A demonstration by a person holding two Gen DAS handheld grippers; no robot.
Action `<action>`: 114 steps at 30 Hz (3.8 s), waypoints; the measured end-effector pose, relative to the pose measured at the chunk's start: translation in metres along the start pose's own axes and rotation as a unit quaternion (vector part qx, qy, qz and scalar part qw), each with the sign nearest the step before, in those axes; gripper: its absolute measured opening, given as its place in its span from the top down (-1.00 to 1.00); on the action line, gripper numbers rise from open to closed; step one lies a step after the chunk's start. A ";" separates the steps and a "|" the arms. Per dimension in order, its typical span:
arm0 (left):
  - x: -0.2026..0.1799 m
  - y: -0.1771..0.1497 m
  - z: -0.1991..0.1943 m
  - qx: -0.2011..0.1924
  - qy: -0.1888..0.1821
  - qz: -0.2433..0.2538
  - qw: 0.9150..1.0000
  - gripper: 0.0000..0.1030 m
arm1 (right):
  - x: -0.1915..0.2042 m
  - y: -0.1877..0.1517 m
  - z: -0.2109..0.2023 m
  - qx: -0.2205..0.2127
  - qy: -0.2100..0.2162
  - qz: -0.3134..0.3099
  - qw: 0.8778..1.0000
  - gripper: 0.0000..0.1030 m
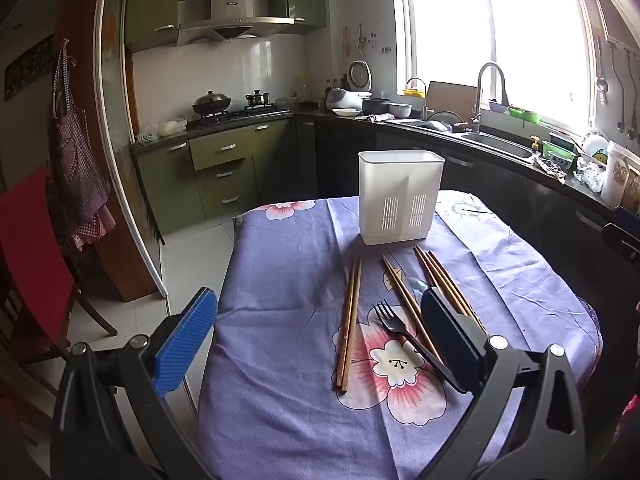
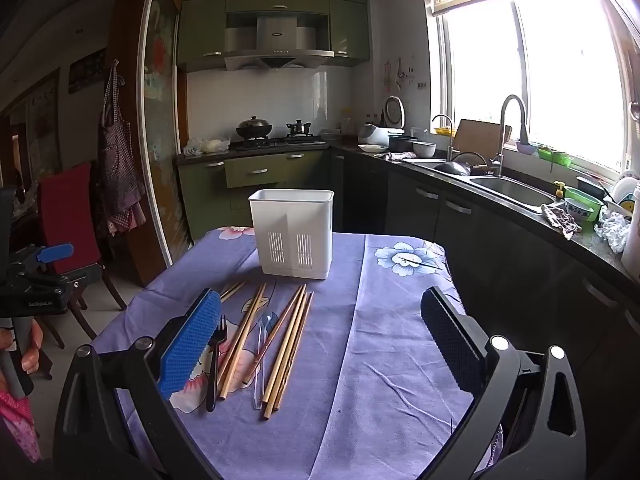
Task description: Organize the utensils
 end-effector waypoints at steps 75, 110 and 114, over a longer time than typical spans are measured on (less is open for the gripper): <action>0.001 -0.008 0.013 0.027 -0.010 -0.004 1.000 -0.89 | 0.005 -0.002 0.007 0.015 0.002 -0.003 1.000 -0.92; -0.015 0.003 0.074 0.103 0.003 0.000 0.995 -0.89 | -0.007 0.010 0.110 0.132 -0.012 -0.015 0.991 -0.92; -0.025 0.007 0.105 0.149 -0.007 -0.001 0.989 -0.89 | -0.014 0.012 0.159 0.185 -0.009 -0.012 0.983 -0.92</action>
Point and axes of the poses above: each gripper's, at about its wrist camera, not at the fingertips, and z roughly the way its jaws point, x to its left, y to its top, the point moved 1 cm from there along z, roughly the way its jaws point, and after that the axes turned 8 degrees about x, right-handed, at the moved point
